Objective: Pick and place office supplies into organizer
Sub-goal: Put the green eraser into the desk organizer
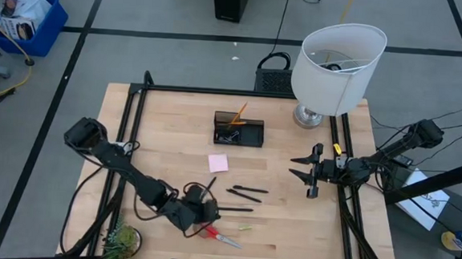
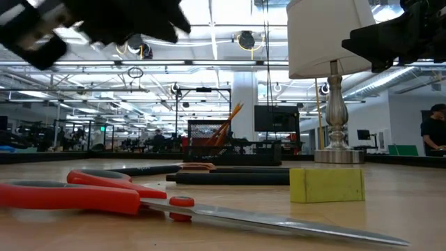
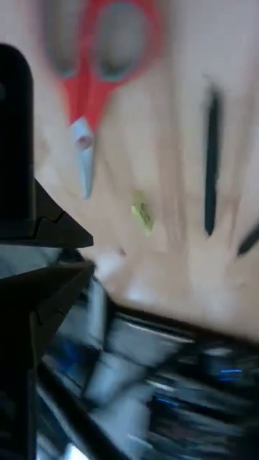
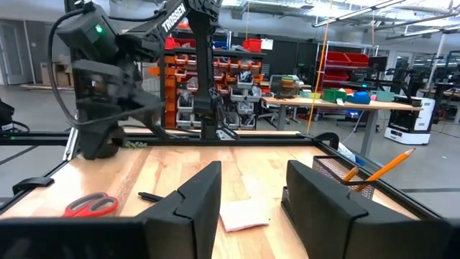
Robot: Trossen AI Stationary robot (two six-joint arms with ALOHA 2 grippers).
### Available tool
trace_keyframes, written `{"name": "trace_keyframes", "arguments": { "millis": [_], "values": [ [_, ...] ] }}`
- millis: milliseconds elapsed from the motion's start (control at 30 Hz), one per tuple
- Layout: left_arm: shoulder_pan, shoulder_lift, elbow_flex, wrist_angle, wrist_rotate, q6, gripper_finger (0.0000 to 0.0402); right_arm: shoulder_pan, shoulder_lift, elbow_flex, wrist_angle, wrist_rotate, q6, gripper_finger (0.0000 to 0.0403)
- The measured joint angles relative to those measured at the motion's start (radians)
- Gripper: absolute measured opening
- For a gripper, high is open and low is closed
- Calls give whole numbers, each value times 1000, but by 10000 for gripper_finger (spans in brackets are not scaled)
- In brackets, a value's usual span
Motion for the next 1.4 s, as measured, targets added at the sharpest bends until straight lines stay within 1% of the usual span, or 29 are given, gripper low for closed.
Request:
{"name": "trace_keyframes", "arguments": {
  "millis": [67,133,233,300,367,433,467,567,733,800,900,967,1067,1100,1167,1300,1400],
  "values": [
    [-1,0,0,-77,-14,-220,51,0,0,0,0,0,0,153],
    [3,3,-1,-145,-7,-388,51,0,0,0,0,0,0,153],
    [12,1,-1,-169,1,-536,51,0,0,0,0,0,0,153],
    [15,2,-1,-178,-1,-592,51,0,0,0,0,0,0,153],
    [22,10,-1,-183,3,-633,51,0,0,0,0,0,0,153],
    [25,20,-1,-182,35,-647,51,0,0,0,0,0,0,153],
    [26,20,-1,-178,44,-623,51,0,0,0,-1,0,0,153],
    [21,16,1,-157,24,-542,51,0,0,0,-1,0,0,153],
    [23,18,0,-150,2,-467,51,0,0,0,0,0,0,153],
    [23,18,0,-133,-21,-417,51,0,0,0,0,0,0,153],
    [23,18,0,-100,-5,-269,51,0,0,0,0,0,0,153],
    [23,18,0,-99,14,-105,51,0,0,0,0,0,0,153],
    [23,18,0,-108,65,226,51,0,0,0,0,0,0,153],
    [21,18,0,-107,69,329,51,0,0,0,-1,0,0,153],
    [20,18,0,-102,68,485,51,0,0,0,-1,0,0,153],
    [25,18,0,-99,-7,651,51,0,0,0,0,0,0,153],
    [36,18,0,-100,-111,862,51,0,0,0,-1,0,0,153]
  ]
}}
